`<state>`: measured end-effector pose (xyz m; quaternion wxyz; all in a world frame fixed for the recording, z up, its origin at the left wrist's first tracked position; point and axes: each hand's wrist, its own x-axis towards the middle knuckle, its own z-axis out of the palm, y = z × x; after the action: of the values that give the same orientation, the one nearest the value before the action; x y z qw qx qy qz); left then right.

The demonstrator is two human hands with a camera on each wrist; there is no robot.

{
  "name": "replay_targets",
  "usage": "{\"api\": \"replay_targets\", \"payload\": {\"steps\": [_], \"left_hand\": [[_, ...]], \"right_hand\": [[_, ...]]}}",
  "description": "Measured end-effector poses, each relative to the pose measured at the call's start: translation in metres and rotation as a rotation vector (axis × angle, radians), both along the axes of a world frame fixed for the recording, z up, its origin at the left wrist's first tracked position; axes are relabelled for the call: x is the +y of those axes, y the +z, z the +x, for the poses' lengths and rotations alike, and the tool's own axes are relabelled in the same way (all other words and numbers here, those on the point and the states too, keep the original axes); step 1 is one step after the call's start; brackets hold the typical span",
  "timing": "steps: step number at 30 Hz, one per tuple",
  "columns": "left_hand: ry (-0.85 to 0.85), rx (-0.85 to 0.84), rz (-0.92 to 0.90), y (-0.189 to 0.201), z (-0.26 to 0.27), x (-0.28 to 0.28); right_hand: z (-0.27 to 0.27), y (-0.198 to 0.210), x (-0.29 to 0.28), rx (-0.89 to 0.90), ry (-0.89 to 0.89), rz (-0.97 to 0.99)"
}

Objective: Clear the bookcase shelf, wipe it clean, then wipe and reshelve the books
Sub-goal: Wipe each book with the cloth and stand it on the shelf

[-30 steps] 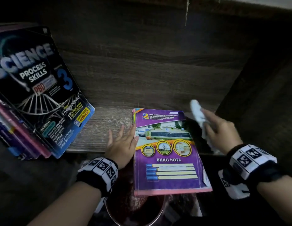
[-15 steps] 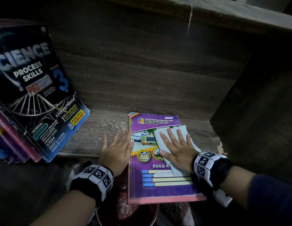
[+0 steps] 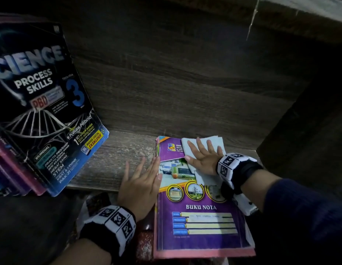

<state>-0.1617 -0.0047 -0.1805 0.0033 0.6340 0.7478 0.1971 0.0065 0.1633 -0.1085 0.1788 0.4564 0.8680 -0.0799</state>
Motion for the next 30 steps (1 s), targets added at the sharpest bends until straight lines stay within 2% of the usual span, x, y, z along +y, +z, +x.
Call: {"api": "replay_targets", "payload": {"steps": [10,16,24,30], "left_hand": [[0.024,-0.027,0.018,0.001,0.003,0.0],[0.049,-0.049,0.013,0.001,0.005,0.001],[0.06,-0.052,-0.214,0.013,0.005,0.002],[0.037,-0.058,-0.248,0.017,0.004,0.0]], "right_hand": [[-0.026,-0.005,-0.043,0.068,0.029,0.004],[-0.005,-0.003,-0.087,0.075,0.024,-0.068],[0.025,-0.001,-0.155,0.034,0.097,-0.13],[0.072,0.003,-0.178,-0.029,0.156,-0.085]]}}
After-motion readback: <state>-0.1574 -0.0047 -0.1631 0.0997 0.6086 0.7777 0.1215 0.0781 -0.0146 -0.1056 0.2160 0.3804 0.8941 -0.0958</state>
